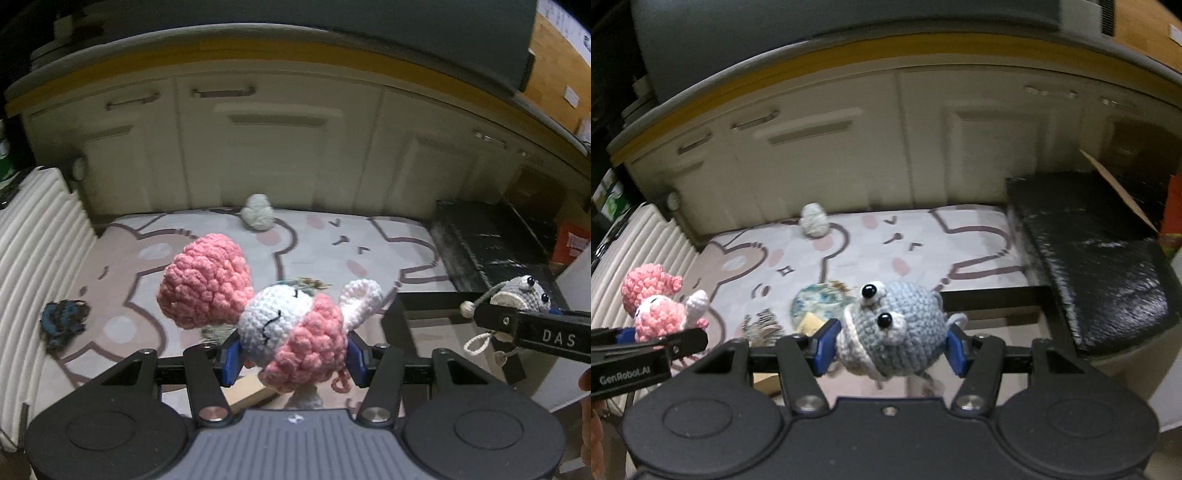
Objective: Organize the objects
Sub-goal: 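Carry pink bunny in left tool and grey toy in right tool toward black box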
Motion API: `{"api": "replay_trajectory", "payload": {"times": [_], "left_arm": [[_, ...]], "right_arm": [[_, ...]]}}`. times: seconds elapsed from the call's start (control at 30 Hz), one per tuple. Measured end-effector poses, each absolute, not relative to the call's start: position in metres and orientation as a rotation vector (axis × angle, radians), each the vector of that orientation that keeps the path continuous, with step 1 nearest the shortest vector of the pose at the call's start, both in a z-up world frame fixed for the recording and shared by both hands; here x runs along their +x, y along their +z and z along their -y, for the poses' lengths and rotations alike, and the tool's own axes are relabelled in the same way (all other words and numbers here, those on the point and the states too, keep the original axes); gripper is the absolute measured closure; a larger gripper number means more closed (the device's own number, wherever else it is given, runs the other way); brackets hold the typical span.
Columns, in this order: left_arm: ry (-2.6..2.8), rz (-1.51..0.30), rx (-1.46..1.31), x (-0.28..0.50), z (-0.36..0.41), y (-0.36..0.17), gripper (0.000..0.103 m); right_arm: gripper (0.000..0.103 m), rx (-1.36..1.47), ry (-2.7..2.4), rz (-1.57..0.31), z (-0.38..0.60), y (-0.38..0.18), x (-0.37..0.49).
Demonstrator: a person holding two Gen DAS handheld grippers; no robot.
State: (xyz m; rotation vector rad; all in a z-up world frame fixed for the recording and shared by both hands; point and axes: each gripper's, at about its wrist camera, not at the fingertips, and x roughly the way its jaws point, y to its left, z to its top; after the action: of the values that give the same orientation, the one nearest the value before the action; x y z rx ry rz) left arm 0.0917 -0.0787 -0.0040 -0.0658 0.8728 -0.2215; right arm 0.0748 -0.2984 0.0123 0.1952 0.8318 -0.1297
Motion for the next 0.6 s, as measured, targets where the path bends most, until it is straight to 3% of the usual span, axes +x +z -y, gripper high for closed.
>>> {"api": "replay_trajectory", "payload": {"times": [0.6], "left_arm": [[-0.476,-0.859,0.070,0.114,0.186,-0.018,0.048]], "right_arm": [[0.043,0.376,-0.289,-0.857,0.389,-0.009,0.071]]}}
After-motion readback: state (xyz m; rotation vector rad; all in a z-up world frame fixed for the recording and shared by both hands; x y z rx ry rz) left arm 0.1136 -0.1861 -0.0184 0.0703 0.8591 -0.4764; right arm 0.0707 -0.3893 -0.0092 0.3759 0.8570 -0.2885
